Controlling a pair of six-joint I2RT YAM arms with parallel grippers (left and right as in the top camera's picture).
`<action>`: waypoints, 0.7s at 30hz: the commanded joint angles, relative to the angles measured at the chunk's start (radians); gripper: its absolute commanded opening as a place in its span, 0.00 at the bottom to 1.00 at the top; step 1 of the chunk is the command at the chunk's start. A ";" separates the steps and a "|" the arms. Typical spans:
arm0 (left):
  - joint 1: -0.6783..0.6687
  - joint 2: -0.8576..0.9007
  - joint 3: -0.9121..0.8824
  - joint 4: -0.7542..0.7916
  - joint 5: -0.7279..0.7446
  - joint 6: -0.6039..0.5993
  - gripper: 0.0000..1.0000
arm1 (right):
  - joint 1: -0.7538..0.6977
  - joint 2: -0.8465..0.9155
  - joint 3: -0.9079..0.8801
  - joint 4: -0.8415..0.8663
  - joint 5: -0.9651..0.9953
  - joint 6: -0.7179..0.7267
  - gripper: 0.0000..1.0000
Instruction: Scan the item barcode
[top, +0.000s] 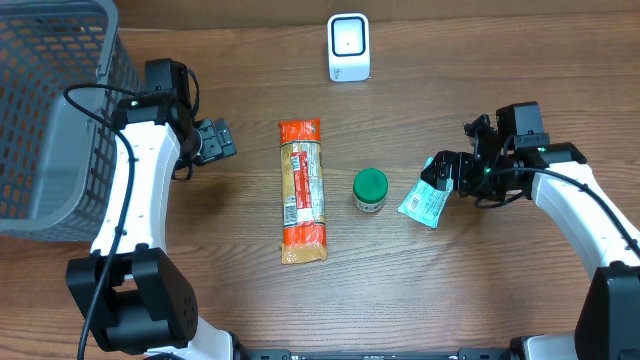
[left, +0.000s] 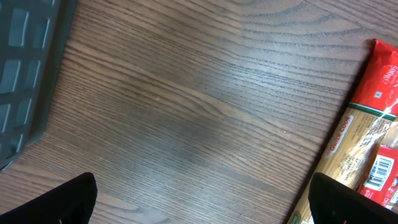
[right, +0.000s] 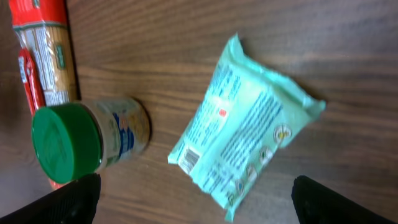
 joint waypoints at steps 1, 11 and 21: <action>0.002 -0.006 0.009 0.002 -0.009 0.023 1.00 | -0.003 0.018 0.013 0.036 0.012 -0.002 1.00; 0.002 -0.006 0.009 0.002 -0.009 0.023 1.00 | -0.003 0.108 0.010 0.056 0.188 0.108 0.76; 0.002 -0.006 0.009 0.002 -0.009 0.023 1.00 | -0.002 0.210 0.006 0.086 0.183 0.108 0.63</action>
